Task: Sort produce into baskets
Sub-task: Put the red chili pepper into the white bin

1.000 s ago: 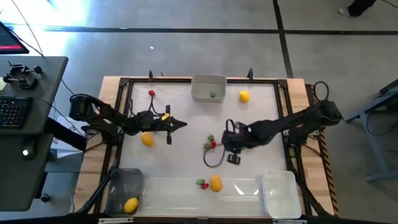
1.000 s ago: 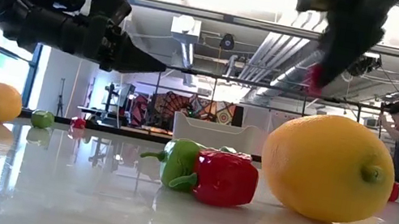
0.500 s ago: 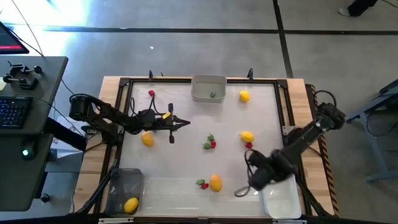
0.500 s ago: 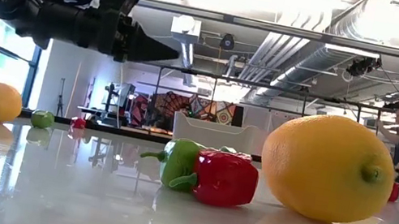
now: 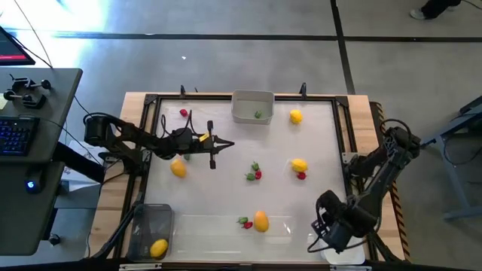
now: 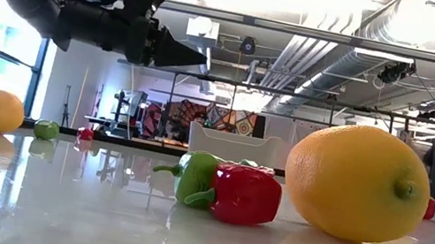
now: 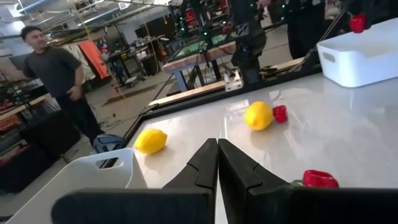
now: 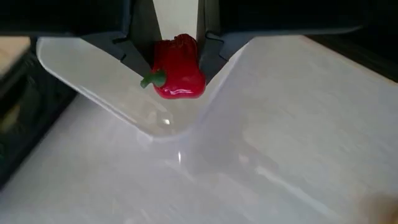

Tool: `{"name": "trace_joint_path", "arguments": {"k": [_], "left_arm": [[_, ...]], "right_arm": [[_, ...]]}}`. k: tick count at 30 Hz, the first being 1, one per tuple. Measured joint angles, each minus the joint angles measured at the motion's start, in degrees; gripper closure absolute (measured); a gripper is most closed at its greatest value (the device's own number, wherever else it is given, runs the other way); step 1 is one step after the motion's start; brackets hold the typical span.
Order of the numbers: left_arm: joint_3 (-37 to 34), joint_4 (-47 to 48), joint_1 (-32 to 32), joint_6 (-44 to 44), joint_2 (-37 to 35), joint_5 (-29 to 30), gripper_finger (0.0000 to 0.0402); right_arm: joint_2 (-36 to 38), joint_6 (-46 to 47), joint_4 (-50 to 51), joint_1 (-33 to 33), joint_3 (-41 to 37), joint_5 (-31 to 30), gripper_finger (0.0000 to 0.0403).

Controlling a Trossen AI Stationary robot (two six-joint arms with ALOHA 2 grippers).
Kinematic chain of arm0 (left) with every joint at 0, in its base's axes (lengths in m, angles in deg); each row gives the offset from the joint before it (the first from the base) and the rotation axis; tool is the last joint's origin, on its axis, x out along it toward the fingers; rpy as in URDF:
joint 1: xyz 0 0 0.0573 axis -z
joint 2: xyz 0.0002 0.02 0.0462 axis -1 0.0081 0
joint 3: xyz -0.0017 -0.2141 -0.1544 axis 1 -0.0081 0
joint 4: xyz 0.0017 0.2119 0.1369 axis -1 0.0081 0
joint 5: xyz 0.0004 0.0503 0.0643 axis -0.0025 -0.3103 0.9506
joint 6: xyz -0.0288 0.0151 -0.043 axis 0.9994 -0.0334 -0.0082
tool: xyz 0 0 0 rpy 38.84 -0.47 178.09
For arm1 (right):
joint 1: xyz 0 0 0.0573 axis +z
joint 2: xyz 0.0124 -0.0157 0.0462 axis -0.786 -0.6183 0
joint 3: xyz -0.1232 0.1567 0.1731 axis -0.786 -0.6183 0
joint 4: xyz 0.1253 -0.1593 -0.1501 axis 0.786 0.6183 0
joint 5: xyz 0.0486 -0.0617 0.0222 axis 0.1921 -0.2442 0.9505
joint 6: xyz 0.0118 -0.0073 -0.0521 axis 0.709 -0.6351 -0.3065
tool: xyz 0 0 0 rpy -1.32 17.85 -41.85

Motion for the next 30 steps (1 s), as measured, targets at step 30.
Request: {"name": "trace_joint_path", "arguments": {"k": [30], "left_arm": [[2.10, 1.33, -0.80, -1.97, 0.04, -2.95, 0.0401]], "right_arm": [[-10.83, 1.48, 0.31, 6.57, -0.04, 4.99, 0.0345]]}}
